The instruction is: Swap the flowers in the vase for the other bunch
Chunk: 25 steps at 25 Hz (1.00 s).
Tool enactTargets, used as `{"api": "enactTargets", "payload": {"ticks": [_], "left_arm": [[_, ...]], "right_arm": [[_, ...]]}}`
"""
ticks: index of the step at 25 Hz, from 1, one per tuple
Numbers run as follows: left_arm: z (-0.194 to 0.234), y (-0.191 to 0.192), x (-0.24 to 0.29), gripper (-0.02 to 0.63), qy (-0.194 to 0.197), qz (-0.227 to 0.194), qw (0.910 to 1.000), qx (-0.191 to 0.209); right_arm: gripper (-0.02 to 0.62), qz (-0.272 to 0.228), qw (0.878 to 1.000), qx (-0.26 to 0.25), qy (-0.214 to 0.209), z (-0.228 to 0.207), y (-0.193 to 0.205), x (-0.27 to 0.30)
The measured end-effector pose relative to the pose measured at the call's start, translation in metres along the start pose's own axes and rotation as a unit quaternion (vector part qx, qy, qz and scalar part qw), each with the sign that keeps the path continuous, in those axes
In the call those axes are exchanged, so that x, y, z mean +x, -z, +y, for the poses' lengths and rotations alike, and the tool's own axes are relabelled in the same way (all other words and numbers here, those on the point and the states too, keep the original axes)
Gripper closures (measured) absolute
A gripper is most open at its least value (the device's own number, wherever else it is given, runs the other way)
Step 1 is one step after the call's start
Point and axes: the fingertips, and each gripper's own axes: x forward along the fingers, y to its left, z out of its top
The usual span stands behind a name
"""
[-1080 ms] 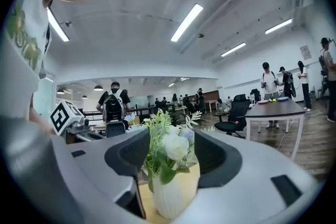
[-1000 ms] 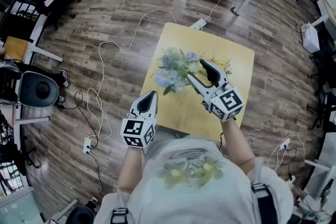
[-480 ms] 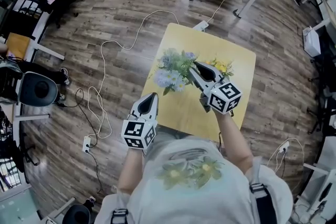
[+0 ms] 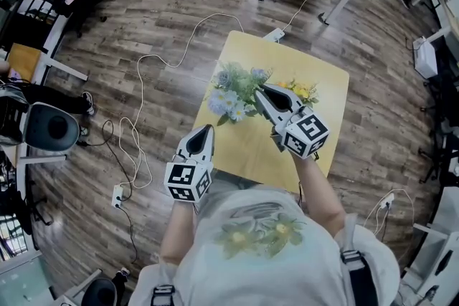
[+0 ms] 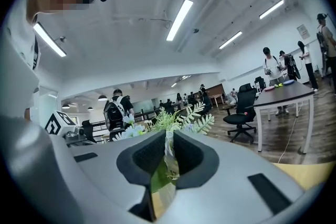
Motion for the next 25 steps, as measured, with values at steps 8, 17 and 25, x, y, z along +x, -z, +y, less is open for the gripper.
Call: {"api": "enactTargets", "payload": {"ticks": [8,17,25], "left_arm": [[0.005,-0.001,-0.004,0.589,-0.006,-0.004,1.0,0.003],[0.007,-0.002,-0.007,0.589,-0.008,-0.008,0.9999,0.008],[0.002,-0.003,-0.007,0.589,-0.008,-0.007,0.9999,0.01]], "right_arm": [[0.529,-0.037,0.999,0.006,-0.012,0.007,-0.023,0.004],[0.529,-0.083,0.996,0.011,-0.033,0.018,-0.054,0.004],[0.529,-0.124,0.991,0.028,-0.04,0.021,-0.081,-0.012]]}}
